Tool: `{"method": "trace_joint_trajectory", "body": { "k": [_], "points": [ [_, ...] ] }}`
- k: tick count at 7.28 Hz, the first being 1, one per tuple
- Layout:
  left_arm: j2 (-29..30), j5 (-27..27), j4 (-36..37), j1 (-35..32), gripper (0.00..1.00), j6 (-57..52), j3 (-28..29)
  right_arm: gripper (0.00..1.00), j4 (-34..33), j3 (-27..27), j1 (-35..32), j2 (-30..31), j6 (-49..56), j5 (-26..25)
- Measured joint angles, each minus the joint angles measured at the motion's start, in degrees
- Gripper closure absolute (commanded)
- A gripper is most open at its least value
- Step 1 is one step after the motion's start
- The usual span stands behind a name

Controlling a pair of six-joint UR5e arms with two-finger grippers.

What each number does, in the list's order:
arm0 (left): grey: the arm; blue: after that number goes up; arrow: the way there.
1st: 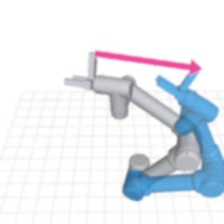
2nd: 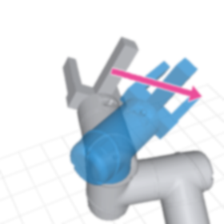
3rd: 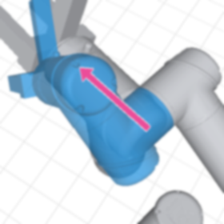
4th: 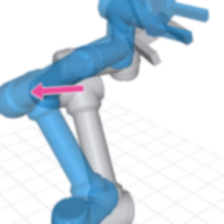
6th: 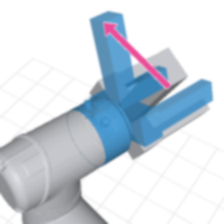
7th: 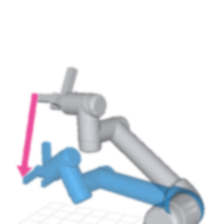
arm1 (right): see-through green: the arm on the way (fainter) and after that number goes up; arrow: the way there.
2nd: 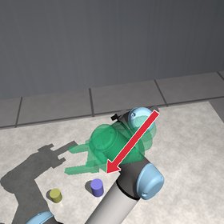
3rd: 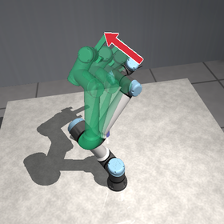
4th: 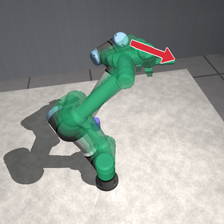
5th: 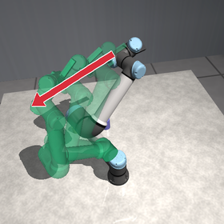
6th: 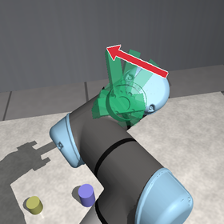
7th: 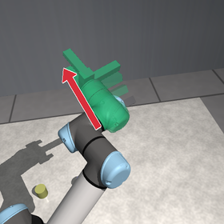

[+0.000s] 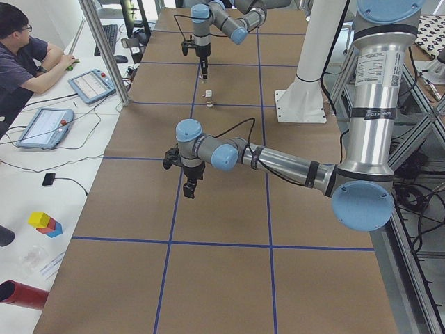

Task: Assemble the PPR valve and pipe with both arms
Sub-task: 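Lower the chrome fitting onto the top of the white valve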

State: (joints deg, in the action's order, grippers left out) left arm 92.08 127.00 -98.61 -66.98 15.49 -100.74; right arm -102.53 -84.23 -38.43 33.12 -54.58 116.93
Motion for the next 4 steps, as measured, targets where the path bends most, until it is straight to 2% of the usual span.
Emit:
{"method": "trace_joint_trajectory", "body": {
  "k": [4],
  "points": [
    [0.03, 0.00, 0.00, 0.01, 0.00, 0.13, -0.06, 1.00, 0.14, 2.07, 1.73, -0.59, 0.07, -1.35]
  ]
}}
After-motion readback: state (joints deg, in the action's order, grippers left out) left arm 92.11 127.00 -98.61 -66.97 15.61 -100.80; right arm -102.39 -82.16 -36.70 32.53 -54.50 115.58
